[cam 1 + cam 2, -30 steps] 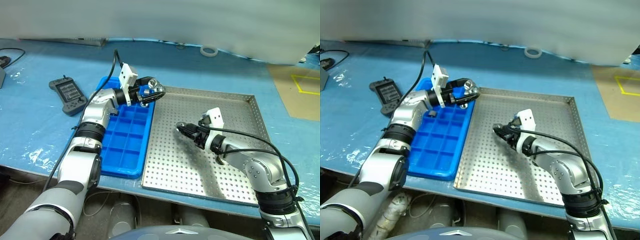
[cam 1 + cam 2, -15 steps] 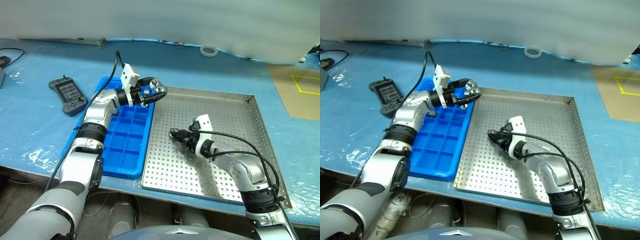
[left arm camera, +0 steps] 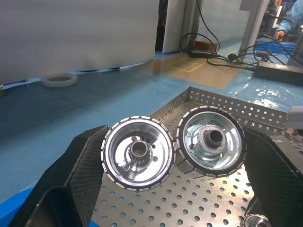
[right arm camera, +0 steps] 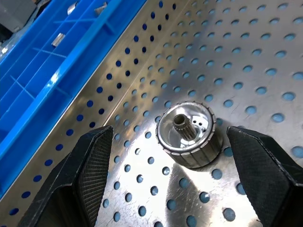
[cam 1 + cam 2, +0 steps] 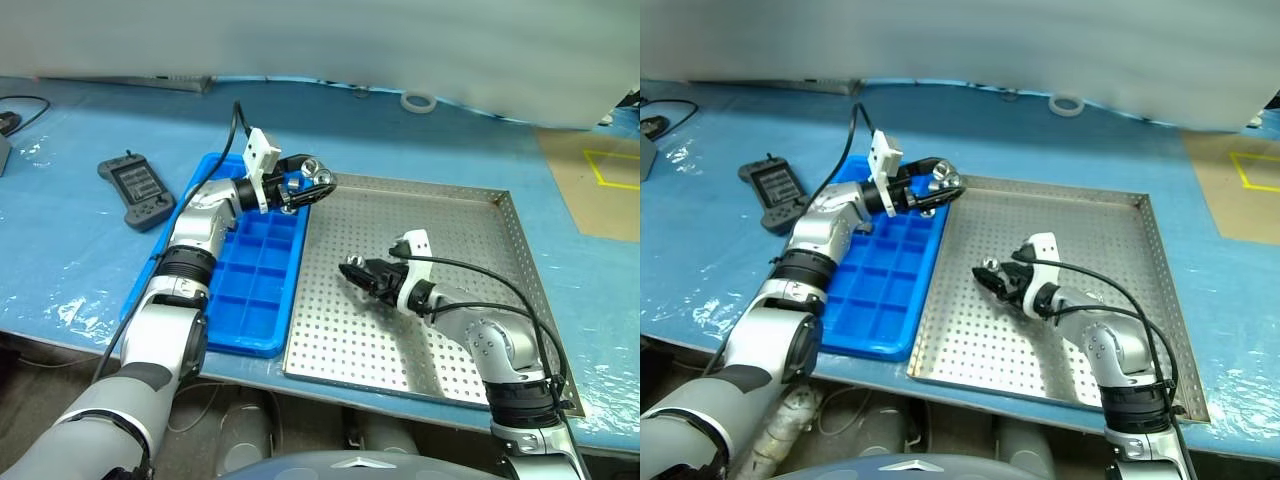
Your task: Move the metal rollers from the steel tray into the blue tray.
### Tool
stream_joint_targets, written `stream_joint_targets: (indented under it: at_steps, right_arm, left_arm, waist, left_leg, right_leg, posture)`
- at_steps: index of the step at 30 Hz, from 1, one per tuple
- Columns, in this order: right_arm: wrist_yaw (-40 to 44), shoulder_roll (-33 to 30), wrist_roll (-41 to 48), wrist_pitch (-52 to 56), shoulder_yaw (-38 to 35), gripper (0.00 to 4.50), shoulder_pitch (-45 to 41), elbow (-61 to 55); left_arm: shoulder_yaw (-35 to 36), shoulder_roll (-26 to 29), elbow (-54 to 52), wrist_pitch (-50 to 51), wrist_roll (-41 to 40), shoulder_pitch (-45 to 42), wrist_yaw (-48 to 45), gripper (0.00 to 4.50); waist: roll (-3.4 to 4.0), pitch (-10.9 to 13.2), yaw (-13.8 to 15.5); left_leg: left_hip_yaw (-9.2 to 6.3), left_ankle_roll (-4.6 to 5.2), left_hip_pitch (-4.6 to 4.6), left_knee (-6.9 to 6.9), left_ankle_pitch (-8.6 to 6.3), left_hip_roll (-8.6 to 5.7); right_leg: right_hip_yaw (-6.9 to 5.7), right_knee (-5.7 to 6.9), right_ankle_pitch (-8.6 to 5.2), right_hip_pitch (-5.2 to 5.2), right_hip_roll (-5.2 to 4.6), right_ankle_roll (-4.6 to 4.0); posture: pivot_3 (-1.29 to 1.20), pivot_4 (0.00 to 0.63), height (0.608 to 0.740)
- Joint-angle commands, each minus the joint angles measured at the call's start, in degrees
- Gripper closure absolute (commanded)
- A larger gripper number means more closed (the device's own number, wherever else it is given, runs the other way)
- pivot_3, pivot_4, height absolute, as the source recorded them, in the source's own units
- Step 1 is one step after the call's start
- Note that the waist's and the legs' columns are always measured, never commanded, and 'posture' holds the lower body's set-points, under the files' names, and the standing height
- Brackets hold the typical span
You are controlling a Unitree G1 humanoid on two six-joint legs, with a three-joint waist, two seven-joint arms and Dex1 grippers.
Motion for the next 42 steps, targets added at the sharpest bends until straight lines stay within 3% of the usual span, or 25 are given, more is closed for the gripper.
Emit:
stream_joint_targets:
  at_steps: [1, 7, 11, 17, 27, 34, 38, 42]
  right_arm:
    - [2.0, -3.8, -0.1, -1.7, -2.4, 0.40, -0.5, -6.1]
    - [2.2, -7.0, 1.1, -1.3, -4.4, 0.40, -2.9, -11.3]
    - [-0.9, -3.8, 4.5, 0.8, -7.4, 0.40, -7.2, -10.1]
    - [-2.0, -2.2, 4.7, 1.8, -5.7, 0.40, -7.2, -11.4]
    - [-2.7, -2.9, 4.0, 1.3, -7.5, 0.40, -8.2, -10.0]
    - [-1.9, -4.2, 0.9, -1.1, -4.7, 0.40, -7.9, -11.1]
    - [2.5, -8.0, 2.0, -1.1, -6.4, 0.40, -6.1, -10.6]
    - [14.6, -21.4, -0.9, -3.7, -5.1, 0.40, 2.0, -11.8]
  left_arm:
    - [0.6, 0.5, -2.9, 0.0, -1.2, -0.1, -0.8, 0.52]
    - [-3.3, 1.6, -12.1, 7.5, -3.3, 3.7, -8.3, 0.52]
    - [-4.0, -1.9, -9.7, 1.6, -0.6, 3.1, -3.4, 0.52]
    - [-5.0, -5.4, -10.1, 1.6, -1.2, 3.0, -2.5, 0.52]
    - [-5.2, -6.5, -10.4, 1.5, -0.8, 3.4, -1.1, 0.52]
    - [-3.8, -8.1, -10.3, 2.7, -2.2, 2.8, 1.6, 0.52]
    - [-3.1, -8.4, -9.7, 2.6, -2.6, 1.9, 2.5, 0.52]
    - [-3.9, -5.6, -12.4, -3.6, -2.8, 3.5, -4.5, 0.52]
  waist:
    - [0.00, 0.0, 0.0]
    - [0.00, 0.0, -0.1]
    - [0.00, 0.0, 0.0]
    - [0.00, 0.0, -0.1]
    - [0.00, 0.0, -0.1]
    - [0.00, 0.0, -0.1]
    - [0.00, 0.0, -0.1]
    - [0.02, 0.0, 0.2]
  left_leg:
    - [0.00, 0.01, 0.00, 0.00, 0.00, 0.00]
    - [0.01, 0.07, 0.05, -0.06, 0.08, 0.09]
    - [0.01, -0.04, 0.12, -0.04, -0.01, 0.11]
    - [0.02, -0.07, 0.14, -0.05, 0.04, 0.10]
    - [0.03, -0.08, 0.15, -0.08, 0.03, 0.11]
    - [0.03, -0.09, 0.14, -0.08, 0.05, 0.11]
    - [0.03, -0.08, 0.13, -0.08, 0.04, 0.10]
    - [0.02, 0.15, 0.13, -0.07, -0.10, 0.10]
  right_leg:
    - [0.00, 0.00, 0.00, 0.00, 0.00, 0.00]
    - [0.00, 0.00, 0.00, 0.00, 0.08, 0.00]
    - [0.00, 0.07, 0.01, 0.03, 0.10, -0.01]
    - [0.01, 0.01, 0.01, 0.08, 0.10, -0.01]
    - [0.01, 0.01, 0.01, 0.07, 0.11, -0.01]
    - [0.01, 0.00, 0.01, 0.07, 0.11, -0.01]
    - [0.01, 0.00, 0.01, 0.07, 0.11, -0.01]
    - [-0.01, -0.08, 0.00, 0.14, 0.10, -0.01]
  posture:
    - [-0.30, 0.150, 0.740]
    - [-0.31, 0.150, 0.740]
    - [-0.32, 0.150, 0.740]
    - [-0.32, 0.150, 0.740]
    - [-0.32, 0.150, 0.740]
    - [-0.33, 0.150, 0.740]
    - [-0.33, 0.150, 0.740]
    - [-0.33, 0.150, 0.740]
